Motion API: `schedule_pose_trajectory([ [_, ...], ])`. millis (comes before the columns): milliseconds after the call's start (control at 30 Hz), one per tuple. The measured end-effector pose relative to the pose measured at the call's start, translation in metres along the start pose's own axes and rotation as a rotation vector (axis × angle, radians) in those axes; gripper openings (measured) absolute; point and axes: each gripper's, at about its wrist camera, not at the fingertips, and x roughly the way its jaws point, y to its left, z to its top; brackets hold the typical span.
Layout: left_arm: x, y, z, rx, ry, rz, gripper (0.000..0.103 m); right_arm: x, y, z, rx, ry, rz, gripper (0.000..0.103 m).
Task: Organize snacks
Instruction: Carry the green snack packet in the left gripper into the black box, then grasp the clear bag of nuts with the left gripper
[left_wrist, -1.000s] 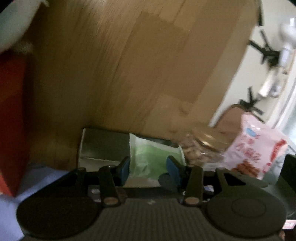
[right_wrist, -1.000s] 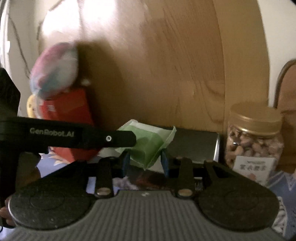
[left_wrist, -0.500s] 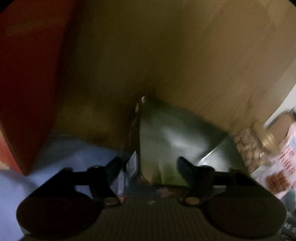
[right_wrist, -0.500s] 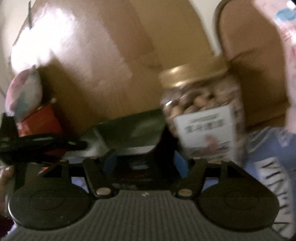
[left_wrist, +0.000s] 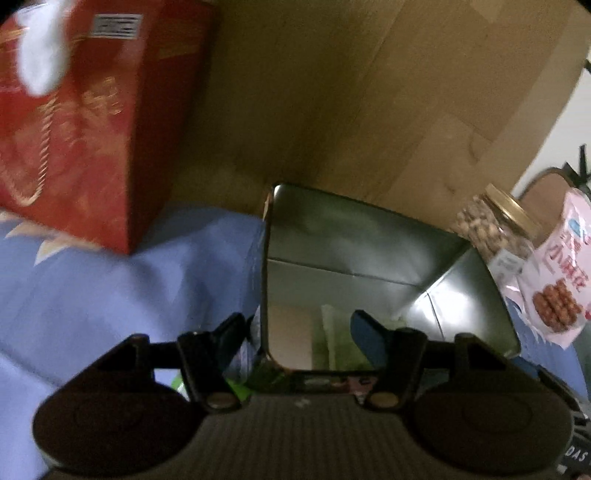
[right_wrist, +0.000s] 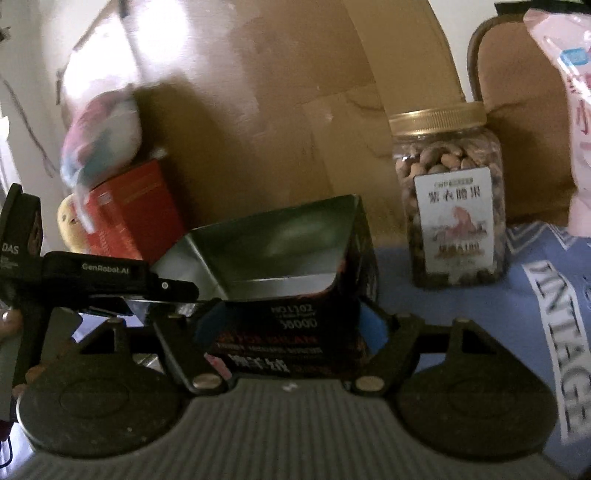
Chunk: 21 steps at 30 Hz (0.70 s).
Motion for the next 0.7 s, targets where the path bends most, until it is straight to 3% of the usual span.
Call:
schedule_pose_trajectory([
  [67,-0.004,0.000,-0.008,0.003,0.001,-0.019,0.071,-0.012,-0.002,-0.008,-0.018,0.001,-0.006,0.081],
  [133,-0.010,-0.002,-0.009,-0.016,-0.006,-0.034,0.071,-0.018,-0.007,-0.007,-0.015,-0.005,-0.024,0.079],
  [267,-0.066,-0.004,-0.031,0.016,-0.150,-0.039,0.075,-0.060,-0.004,-0.013,-0.007,-0.082,-0.027,0.079],
  [400,-0.111,-0.004,-0.064,0.098,-0.230,-0.030,0.075,-0.102,0.011,-0.049,-0.051,-0.040,0.034,0.075],
  [467,-0.126,-0.005,-0.091,0.154,-0.207,-0.034,0.073,-0.116,0.017,-0.070,-0.020,0.014,0.077,0.071],
  [567,-0.138,-0.003,-0.126,0.195,-0.109,-0.091,0.066,-0.123,0.019,-0.094,0.117,0.105,0.147,0.062],
  [700,-0.135,-0.001,-0.161,0.158,0.027,-0.198,0.064,-0.120,0.021,-0.113,0.218,0.167,0.193,0.054],
])
